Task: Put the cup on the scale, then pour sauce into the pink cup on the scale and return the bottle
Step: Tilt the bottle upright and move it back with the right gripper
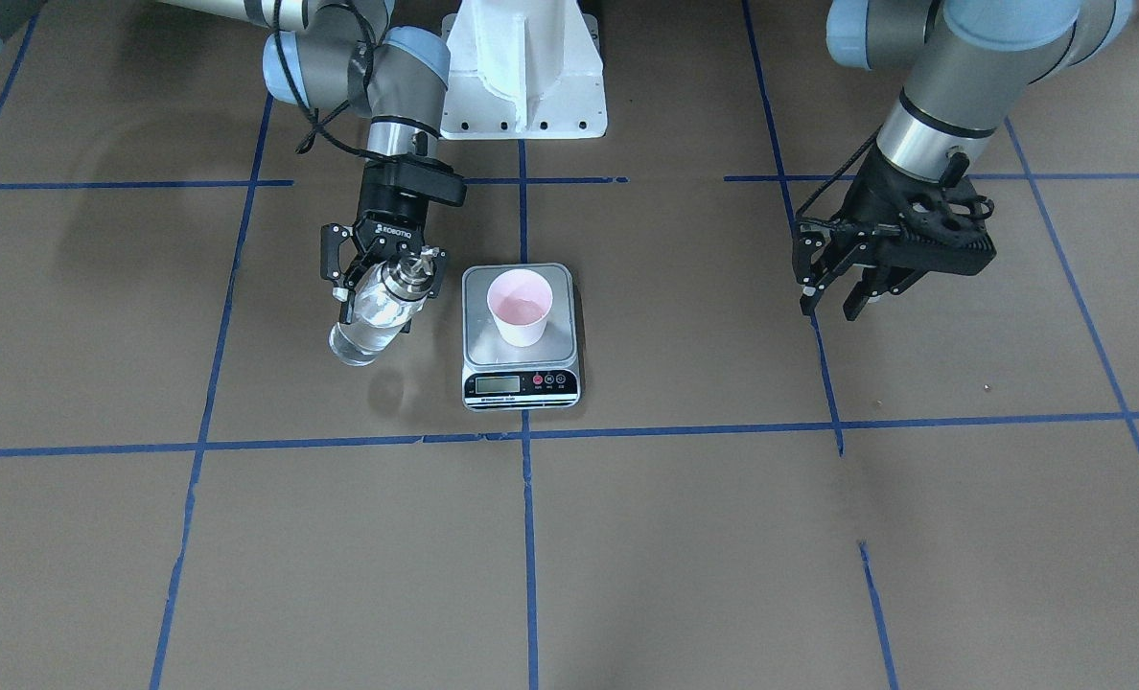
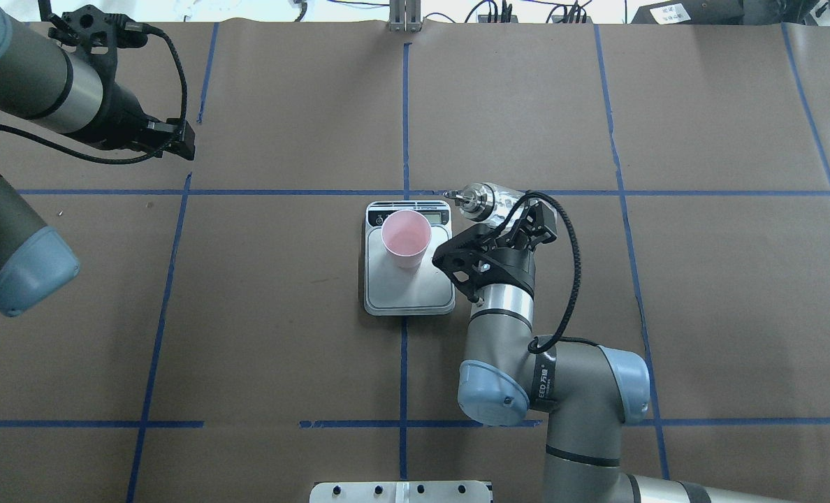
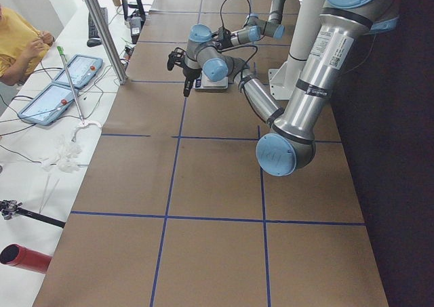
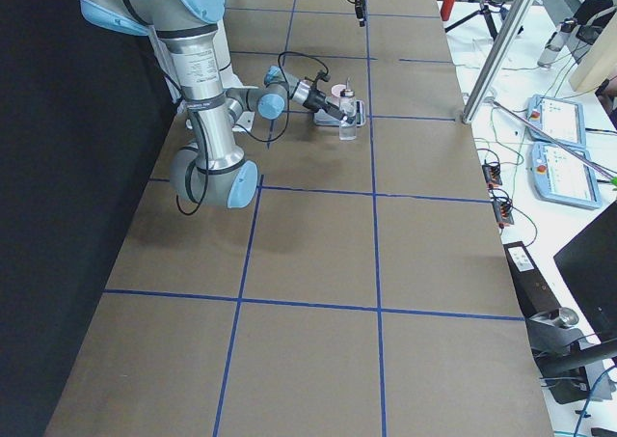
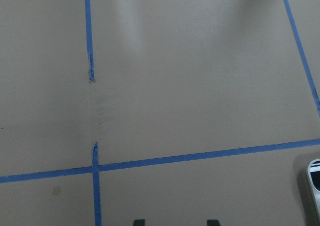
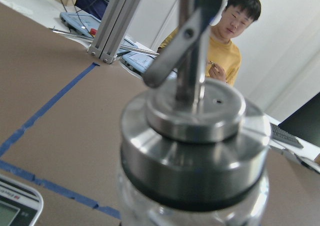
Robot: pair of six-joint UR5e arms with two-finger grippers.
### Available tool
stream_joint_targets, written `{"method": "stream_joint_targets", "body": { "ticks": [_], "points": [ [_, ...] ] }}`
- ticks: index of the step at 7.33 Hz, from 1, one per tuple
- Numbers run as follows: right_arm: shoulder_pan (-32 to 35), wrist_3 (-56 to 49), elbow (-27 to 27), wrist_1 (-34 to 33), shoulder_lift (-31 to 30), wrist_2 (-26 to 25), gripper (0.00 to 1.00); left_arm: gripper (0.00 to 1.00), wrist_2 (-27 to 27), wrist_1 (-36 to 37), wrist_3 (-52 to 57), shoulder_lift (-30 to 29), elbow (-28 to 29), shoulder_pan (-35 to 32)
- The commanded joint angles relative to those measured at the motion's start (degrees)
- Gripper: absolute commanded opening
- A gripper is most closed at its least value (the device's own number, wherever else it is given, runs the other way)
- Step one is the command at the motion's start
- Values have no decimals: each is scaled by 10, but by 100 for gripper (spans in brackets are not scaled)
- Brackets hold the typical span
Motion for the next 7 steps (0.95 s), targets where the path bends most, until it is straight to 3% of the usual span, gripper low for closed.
{"method": "stream_joint_targets", "body": {
  "ticks": [1, 3, 5, 7],
  "points": [
    [28, 139, 35, 26, -51, 55, 0, 52, 0, 0, 0, 0, -1, 0],
    [35, 198, 108, 62, -143, 73, 0, 52, -4, 0, 1, 1, 2, 0],
    [35, 246, 107, 210, -231, 99, 0, 52, -4, 0, 1, 1, 0, 0],
    [33, 250, 82, 234, -246, 97, 0, 52, -5, 1, 0, 3, -3, -1]
  ]
}}
